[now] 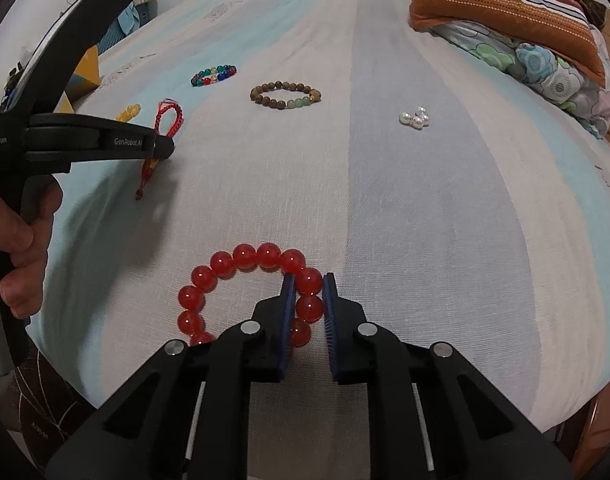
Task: Organize jewelry
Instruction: 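Grasp the second red cord bracelet with the left tool while the right tool grasps the red beaded bracelet, then carry the cord bracelet with the left tool while the right tool carries the beaded one to the box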
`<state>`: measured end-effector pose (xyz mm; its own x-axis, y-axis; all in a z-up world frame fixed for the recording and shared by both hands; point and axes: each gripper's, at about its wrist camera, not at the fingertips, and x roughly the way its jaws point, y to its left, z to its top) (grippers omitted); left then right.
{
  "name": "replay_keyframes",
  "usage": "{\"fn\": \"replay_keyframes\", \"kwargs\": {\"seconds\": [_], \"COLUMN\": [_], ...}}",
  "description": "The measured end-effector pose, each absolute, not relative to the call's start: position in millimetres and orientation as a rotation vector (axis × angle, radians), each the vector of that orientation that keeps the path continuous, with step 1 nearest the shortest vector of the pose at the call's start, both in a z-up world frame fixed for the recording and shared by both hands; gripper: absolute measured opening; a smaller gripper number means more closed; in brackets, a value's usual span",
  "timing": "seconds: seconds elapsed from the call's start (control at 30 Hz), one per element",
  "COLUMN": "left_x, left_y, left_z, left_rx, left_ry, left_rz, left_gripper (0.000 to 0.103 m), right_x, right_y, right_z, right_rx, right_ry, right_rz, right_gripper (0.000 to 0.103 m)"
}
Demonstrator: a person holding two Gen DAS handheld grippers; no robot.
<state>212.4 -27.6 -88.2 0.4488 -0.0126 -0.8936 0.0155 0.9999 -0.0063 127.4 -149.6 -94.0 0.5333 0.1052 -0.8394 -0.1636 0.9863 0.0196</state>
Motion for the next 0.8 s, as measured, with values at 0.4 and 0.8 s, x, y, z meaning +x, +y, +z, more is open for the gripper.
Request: {"fn": "replay_keyframes", "kwargs": {"seconds": [0.4, 0.8], "left_x": [209, 197], "left_y": [-28, -19], "left_z": [-78, -55], "left_rx": [-0.016, -0.028], "left_ry": [1.103, 1.067], "left_rz": [-0.022, -0.044], "left_gripper": [0.011, 0.011], "right_x": [121, 118], "right_y": [-148, -137], "right_z": [-77, -49], "right_rx": [-0.06, -0.031], "right_ry": [0.955, 0.919], "right_rz": [0.193, 0.259], "right_gripper": [0.013, 0.013]}}
